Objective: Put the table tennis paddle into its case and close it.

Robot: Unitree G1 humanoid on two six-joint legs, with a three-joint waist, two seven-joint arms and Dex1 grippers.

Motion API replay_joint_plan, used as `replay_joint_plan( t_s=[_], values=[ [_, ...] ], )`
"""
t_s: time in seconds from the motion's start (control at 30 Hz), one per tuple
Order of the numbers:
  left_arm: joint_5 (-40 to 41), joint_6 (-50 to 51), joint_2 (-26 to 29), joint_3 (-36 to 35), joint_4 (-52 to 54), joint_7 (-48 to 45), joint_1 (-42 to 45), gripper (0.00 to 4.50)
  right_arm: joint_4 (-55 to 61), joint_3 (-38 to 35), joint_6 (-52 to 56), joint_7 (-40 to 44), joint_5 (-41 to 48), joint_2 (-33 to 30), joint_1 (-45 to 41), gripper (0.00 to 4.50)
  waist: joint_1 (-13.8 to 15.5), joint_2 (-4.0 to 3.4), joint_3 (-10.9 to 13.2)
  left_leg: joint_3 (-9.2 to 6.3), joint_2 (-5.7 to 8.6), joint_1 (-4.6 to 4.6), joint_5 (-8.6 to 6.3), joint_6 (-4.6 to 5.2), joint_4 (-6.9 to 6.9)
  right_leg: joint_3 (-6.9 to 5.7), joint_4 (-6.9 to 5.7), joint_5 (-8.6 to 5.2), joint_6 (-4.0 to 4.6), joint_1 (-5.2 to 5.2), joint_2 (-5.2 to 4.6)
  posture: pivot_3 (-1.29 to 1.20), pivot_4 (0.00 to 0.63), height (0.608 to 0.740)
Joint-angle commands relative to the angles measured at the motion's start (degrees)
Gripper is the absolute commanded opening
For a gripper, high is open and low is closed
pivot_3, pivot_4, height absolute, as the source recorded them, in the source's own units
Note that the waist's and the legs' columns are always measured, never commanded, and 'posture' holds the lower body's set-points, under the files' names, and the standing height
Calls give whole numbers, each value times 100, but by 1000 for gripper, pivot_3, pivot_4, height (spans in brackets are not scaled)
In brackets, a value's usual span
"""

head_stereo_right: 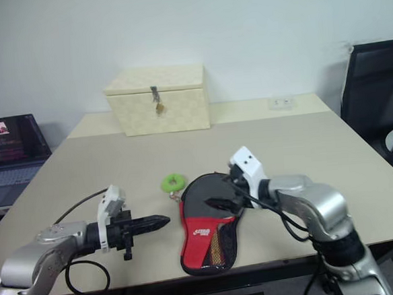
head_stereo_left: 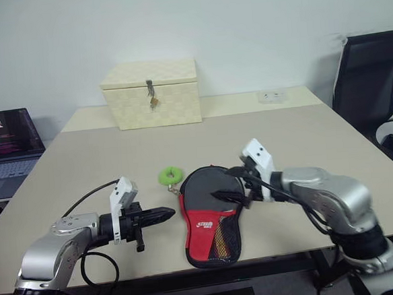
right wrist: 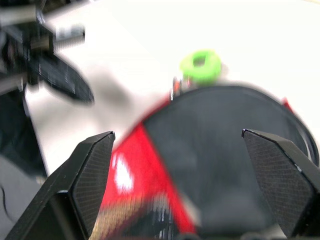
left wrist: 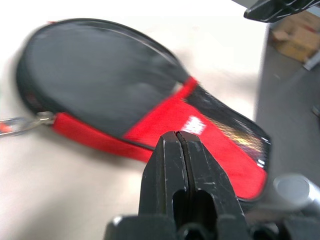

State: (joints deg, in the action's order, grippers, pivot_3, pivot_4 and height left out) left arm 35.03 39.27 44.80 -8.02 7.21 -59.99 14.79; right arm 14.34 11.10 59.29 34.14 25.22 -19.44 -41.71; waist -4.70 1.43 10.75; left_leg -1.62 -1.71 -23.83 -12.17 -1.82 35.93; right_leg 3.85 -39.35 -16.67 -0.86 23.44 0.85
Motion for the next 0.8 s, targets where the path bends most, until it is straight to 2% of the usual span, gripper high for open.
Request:
replay_joint_plan(
  t_s=[0.03, 0.13, 0.23, 0.47, 0.7, 0.8],
  values=[
    [-129, -223, -109, -282, -78, 408, 62, 0, -743, 468, -776, 7, -424, 311, -96, 4488, 6, 0, 0, -2, 1, -3, 0, 0, 0, -2, 0, 3, 4, 0, -1, 0, 150, 740],
    [-329, -396, -224, -293, -277, 753, 187, 894, -1286, 761, -1159, -8, -725, 555, -127, 4500, 15, 1, 0, -3, 4, -9, -1, -1, 0, -5, -4, 15, 20, 5, -6, 0, 150, 740],
    [-809, -819, -424, -144, -705, 1233, 502, 1993, -1882, 1026, -1614, -175, -1180, 763, -140, 4500, 38, 2, 0, -7, 6, -8, -1, -2, 3, -9, -10, 18, 19, 5, -8, 0, 150, 740],
    [-1557, -1378, -970, 186, -1921, 1903, 1493, 4451, -1717, 983, -1582, -220, -1378, 832, 12, 4500, 143, 7, -3, -5, 10, -6, 0, -2, 10, -11, -22, 21, 16, 4, -8, 0, 150, 740],
    [-2027, -1685, -1465, 456, -4004, 1942, 2971, 4451, -1687, 881, -1443, -440, -1525, 958, 99, 4500, 174, 10, -4, 0, 15, -7, 0, -2, 16, -27, -29, 23, 12, 6, -7, 0, 150, 740],
    [-2323, -1955, -1656, 617, -5385, 1810, 3719, 4451, -1740, 825, -1408, -563, -1572, 1017, 86, 4500, 179, 10, -5, -1, 17, -7, 0, -3, 15, -31, -30, 23, 12, 6, -6, 0, 150, 740]
  ],
)
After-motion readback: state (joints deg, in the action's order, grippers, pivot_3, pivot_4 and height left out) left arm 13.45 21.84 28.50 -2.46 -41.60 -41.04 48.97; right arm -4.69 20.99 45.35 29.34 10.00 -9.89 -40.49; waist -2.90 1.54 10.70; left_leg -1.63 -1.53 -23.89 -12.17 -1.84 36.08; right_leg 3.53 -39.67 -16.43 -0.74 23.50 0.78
